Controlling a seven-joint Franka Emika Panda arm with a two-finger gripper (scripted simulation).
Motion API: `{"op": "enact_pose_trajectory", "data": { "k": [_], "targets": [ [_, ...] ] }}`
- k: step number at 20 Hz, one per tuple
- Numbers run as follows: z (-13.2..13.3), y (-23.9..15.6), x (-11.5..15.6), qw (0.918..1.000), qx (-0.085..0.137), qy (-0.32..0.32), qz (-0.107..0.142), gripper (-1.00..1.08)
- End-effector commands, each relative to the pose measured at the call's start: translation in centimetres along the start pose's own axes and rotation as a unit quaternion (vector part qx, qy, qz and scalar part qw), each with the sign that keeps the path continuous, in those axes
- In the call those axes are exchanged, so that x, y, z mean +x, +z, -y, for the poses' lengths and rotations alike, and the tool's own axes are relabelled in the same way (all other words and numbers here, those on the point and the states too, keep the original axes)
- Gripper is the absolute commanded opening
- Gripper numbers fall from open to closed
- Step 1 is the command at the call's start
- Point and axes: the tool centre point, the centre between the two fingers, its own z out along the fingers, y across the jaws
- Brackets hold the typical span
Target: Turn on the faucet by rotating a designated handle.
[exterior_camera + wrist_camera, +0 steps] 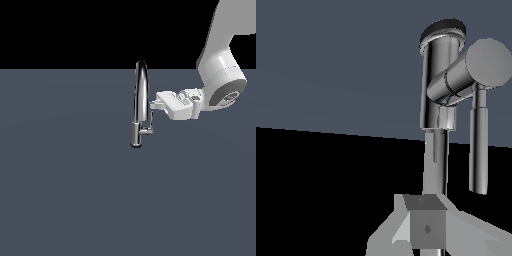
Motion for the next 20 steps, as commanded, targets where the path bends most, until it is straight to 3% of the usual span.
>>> {"op": "enact_pose_trajectory", "data": {
  "k": [1,8,20],
  "targets": [
    [0.2,0.2,1.4,0.9996,0.017,0.016,0.017,-1.00],
    [0.2,0.6,3.4,0.9976,0.042,0.038,0.040,-1.00],
    [-1.1,0.8,3.1,0.9975,0.042,0.040,0.041,-1.00]
  ]
}}
